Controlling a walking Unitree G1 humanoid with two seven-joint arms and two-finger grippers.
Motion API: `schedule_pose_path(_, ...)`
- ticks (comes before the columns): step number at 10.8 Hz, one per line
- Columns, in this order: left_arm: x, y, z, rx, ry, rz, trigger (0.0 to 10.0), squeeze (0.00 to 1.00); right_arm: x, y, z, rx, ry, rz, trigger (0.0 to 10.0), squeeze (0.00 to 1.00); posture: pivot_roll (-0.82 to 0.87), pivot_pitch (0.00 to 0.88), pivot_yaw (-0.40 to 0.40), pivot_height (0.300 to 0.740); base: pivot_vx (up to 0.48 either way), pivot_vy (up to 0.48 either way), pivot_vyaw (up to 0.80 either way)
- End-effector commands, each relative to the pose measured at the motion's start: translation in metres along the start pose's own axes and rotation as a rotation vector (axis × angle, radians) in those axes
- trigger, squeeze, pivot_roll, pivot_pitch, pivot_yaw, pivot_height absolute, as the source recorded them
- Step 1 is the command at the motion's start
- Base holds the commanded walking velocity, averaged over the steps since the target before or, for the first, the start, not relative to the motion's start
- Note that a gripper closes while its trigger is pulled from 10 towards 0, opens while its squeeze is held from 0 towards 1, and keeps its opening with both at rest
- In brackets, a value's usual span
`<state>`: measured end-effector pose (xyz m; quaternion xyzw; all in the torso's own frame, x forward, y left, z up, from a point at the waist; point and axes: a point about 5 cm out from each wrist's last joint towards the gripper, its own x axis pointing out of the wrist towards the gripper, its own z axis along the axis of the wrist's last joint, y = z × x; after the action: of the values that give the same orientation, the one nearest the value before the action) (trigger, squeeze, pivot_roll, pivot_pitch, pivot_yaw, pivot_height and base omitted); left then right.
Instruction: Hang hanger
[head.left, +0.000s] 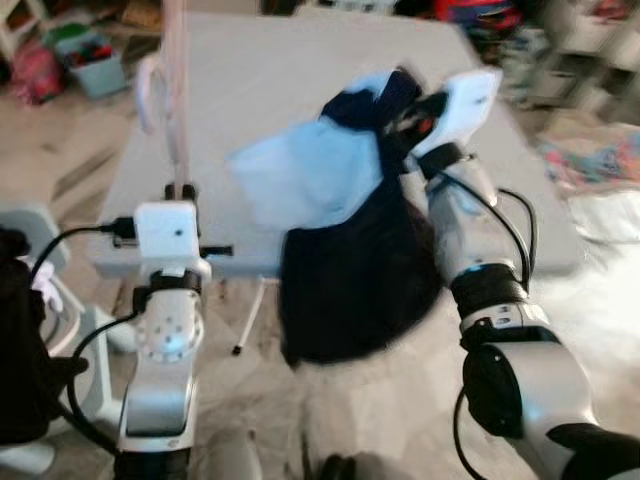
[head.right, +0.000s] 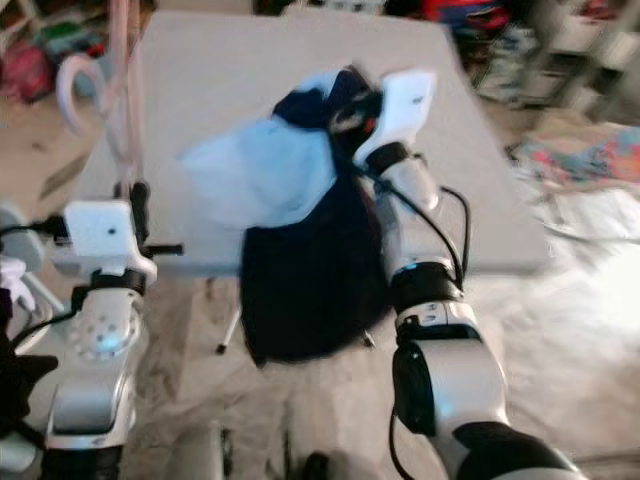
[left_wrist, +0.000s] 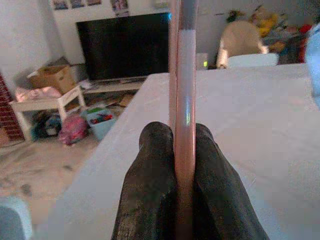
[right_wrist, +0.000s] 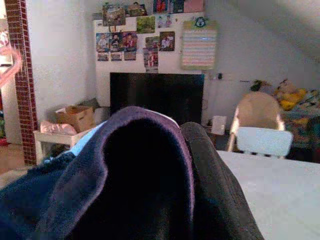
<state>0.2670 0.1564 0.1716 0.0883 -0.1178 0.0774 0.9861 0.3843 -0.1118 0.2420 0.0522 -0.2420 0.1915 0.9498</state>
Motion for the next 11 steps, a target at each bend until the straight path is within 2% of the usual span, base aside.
schedule_pose_path(1, 0.002, 0.003, 0.004, -0.009, -0.014, 0.012, 10.0, 0.0, 0.008, 0.003, 0.016, 0.006, -0.055, 0.007, 10.0, 0.0, 0.08, 0.102, -0.088, 0.74, 0.461, 0.0, 0.0)
schedule_pose_path(4, 0.0, 0.001, 0.001, 0.002, 0.003, 0.025, 10.0, 0.0, 0.005, 0.007, 0.015, 0.006, -0.039, 0.022, 10.0, 0.0, 0.08, 0.103, -0.095, 0.74, 0.425, 0.0, 0.0)
schedule_pose_path(6, 0.0, 0.0, -0.001, 0.019, 0.011, 0.04, 10.0, 0.0, 0.007, 0.01, 0.013, 0.017, -0.024, 0.025, 10.0, 0.0, 0.08, 0.101, -0.096, 0.74, 0.0, 0.0, 0.0)
schedule_pose_path(8, 0.0, -0.002, -0.002, 0.022, 0.014, 0.049, 10.0, 0.0, 0.031, 0.019, 0.02, 0.021, -0.024, 0.051, 10.0, 0.0, 0.09, 0.096, -0.106, 0.74, 0.0, 0.0, 0.0)
schedule_pose_path(9, 0.0, -0.003, -0.001, 0.021, 0.007, 0.063, 10.0, 0.0, 0.058, 0.02, 0.045, 0.088, -0.066, -0.027, 10.0, 0.0, 0.09, 0.093, -0.119, 0.74, 0.0, 0.0, 0.0)
schedule_pose_path(11, -0.002, -0.001, -0.001, 0.03, 0.005, 0.088, 10.0, 0.0, 0.088, 0.036, 0.091, 0.148, -0.188, -0.028, 10.0, 0.0, 0.11, 0.081, -0.133, 0.74, 0.0, 0.0, 0.0)
